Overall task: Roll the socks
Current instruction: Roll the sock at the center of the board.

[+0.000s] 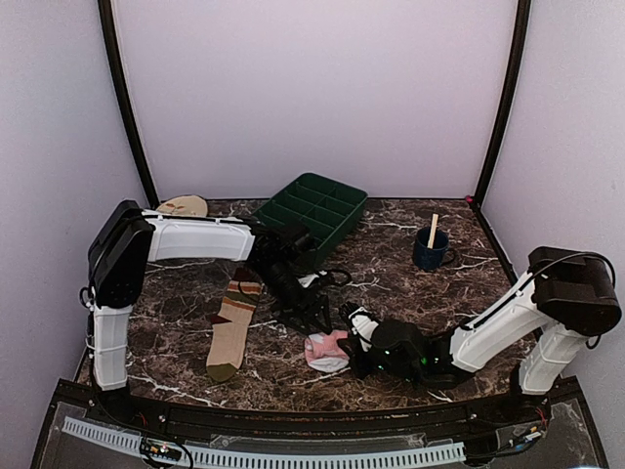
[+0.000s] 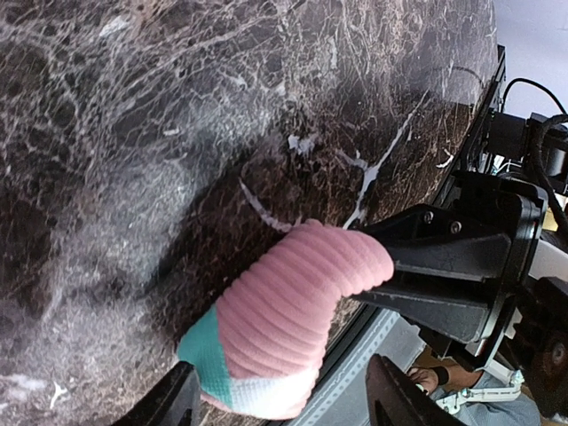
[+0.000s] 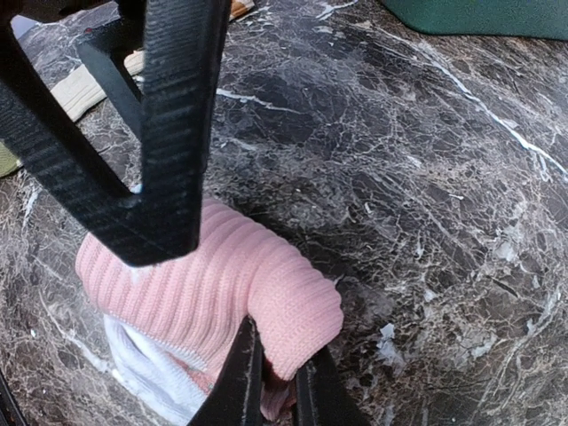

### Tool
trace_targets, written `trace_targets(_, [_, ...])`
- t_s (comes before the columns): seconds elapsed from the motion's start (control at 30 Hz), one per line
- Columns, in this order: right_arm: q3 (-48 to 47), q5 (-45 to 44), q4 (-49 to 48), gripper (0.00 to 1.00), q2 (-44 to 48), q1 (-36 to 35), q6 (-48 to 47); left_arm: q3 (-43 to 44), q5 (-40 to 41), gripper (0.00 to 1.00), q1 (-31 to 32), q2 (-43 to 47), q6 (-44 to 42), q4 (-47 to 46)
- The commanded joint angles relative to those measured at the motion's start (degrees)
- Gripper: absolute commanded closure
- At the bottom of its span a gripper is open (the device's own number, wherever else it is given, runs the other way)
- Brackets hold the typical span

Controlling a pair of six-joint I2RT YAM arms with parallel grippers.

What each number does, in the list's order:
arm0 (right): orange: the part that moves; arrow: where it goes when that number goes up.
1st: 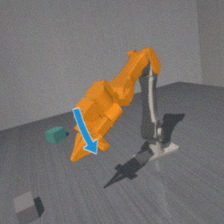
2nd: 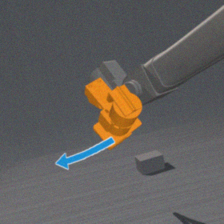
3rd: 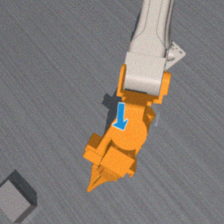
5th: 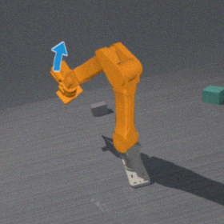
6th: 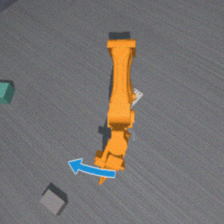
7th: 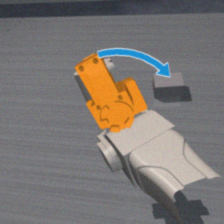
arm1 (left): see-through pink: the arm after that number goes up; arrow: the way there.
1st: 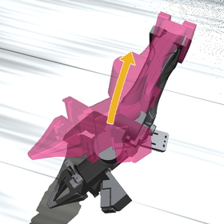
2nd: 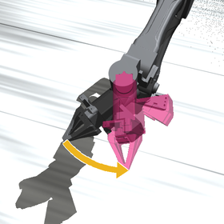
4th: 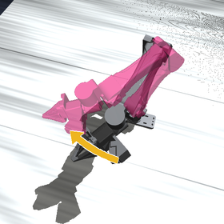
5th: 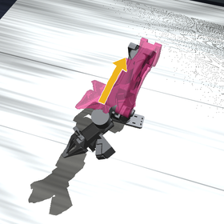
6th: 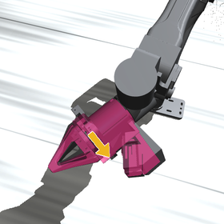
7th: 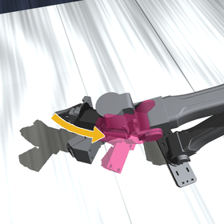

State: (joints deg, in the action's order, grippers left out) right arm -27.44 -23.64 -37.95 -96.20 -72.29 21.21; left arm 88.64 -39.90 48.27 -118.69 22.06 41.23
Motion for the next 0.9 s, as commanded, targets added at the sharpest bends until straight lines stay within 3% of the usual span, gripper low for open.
trace_targets(0.0, [1.3, -0.5, 0.9, 1.0, 0.3, -0.5, -2.0, 1.6, -1.2, 0.33, 0.2, -0.8, -2.8, -1.0])
trace_targets(0.5, [1.2, 0.2, 0.4, 1.0, 0.6, -0.5, -3.8, 3.0, -3.5, 0.33, 1.0, -4.5, -6.7, -1.3])
trace_targets(0.87, [1.4, -0.5, -0.4, 1.0, 0.5, -0.5, -3.4, 1.2, -5.3, 0.41, 4.5, -5.5, -8.9, -0.4])
